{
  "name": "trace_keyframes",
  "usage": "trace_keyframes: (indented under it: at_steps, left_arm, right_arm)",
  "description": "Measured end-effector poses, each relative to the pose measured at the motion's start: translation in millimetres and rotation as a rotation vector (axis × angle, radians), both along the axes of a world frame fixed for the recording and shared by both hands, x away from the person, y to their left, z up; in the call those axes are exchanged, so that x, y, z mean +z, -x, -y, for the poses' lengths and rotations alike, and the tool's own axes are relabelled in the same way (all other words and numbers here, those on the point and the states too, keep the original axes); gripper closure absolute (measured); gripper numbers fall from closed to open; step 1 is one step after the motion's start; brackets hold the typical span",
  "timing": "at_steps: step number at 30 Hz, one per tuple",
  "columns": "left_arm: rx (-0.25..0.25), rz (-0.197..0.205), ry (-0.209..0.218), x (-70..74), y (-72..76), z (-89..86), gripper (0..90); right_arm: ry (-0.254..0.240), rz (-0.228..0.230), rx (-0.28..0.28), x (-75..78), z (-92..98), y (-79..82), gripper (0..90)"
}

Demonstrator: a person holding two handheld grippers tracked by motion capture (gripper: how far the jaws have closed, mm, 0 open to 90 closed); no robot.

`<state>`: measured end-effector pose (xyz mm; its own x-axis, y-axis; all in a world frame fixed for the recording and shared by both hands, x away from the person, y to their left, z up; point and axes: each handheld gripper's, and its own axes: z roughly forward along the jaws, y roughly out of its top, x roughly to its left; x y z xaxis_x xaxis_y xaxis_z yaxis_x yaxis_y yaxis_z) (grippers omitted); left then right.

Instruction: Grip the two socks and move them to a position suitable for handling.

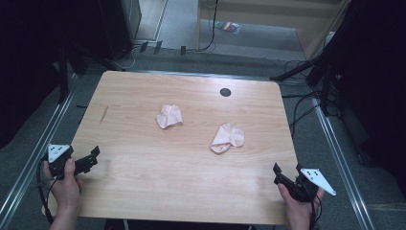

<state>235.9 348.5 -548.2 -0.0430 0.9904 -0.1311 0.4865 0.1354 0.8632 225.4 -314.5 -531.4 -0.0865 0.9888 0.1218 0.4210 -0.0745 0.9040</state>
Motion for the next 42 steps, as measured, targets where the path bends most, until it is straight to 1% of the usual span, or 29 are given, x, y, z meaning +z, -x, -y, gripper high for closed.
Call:
trace_keyframes:
  at_steps: [2, 4, 6, 9, 11, 15, 18, 22, 24, 27, 34, 38, 39, 42]
  left_arm:
    - [-0.013, -0.007, -0.009, -0.9, -1.2, 1.7, 5.4]
    - [-0.026, -0.013, -0.022, -2.1, -2.1, 3.5, 5.4]
    - [-0.027, -0.024, -0.039, -2.6, -3.5, 5.9, 5.5]
    - [-0.032, -0.021, -0.075, -2.4, -3.5, 10.5, 5.7]
    - [-0.041, -0.024, -0.091, -2.3, -3.6, 11.8, 6.7]
    - [-0.047, -0.02, -0.087, -2.4, -3.2, 11.2, 6.7]
    - [-0.049, -0.016, -0.082, -2.6, -2.7, 11.5, 6.7]
    - [-0.05, -0.021, -0.082, -2.7, -2.8, 11.3, 6.7]
    - [-0.05, -0.031, -0.082, -2.5, -3.3, 11.0, 6.7]
    - [-0.051, -0.035, -0.084, -2.6, -3.8, 11.6, 6.7]
    - [-0.054, -0.032, -0.087, -2.6, -3.4, 12.3, 6.7]
    - [-0.058, -0.036, -0.093, -2.5, -3.7, 12.6, 6.7]
    - [-0.058, -0.035, -0.093, -2.6, -3.7, 12.6, 6.7]
    - [-0.057, -0.034, -0.093, -2.5, -3.5, 12.7, 6.7]
  right_arm:
    - [-0.003, 0.006, 0.014, 1.6, -3.9, -1.3, 14.1]
    - [-0.025, 0.006, 0.016, 4.4, -8.1, -2.2, 14.2]
    - [-0.026, 0.012, 0.021, 8.5, -12.9, -3.6, 14.2]
    - [-0.013, 0.019, 0.028, 16.2, -22.9, -7.8, 14.4]
    - [-0.003, 0.02, 0.029, 20.9, -28.6, -11.0, 14.8]
    - [-0.005, 0.028, 0.059, 30.7, -43.9, -20.5, 14.9]
    - [0.011, 0.033, 0.072, 34.8, -55.3, -29.6, 15.3]
    - [0.022, 0.035, 0.105, 38.9, -71.6, -44.3, 15.4]
    - [0.015, 0.034, 0.116, 41.0, -78.5, -51.2, 15.8]
    - [0.007, 0.027, 0.136, 43.1, -90.0, -61.9, 16.2]
    - [0.037, 0.001, 0.184, 38.3, -117.5, -79.5, 18.0]
    - [0.06, -0.03, 0.219, 29.0, -135.6, -91.1, 19.1]
    - [0.067, -0.039, 0.22, 27.0, -138.0, -93.1, 19.3]
    - [0.06, -0.067, 0.224, 18.4, -145.0, -101.9, 20.5]
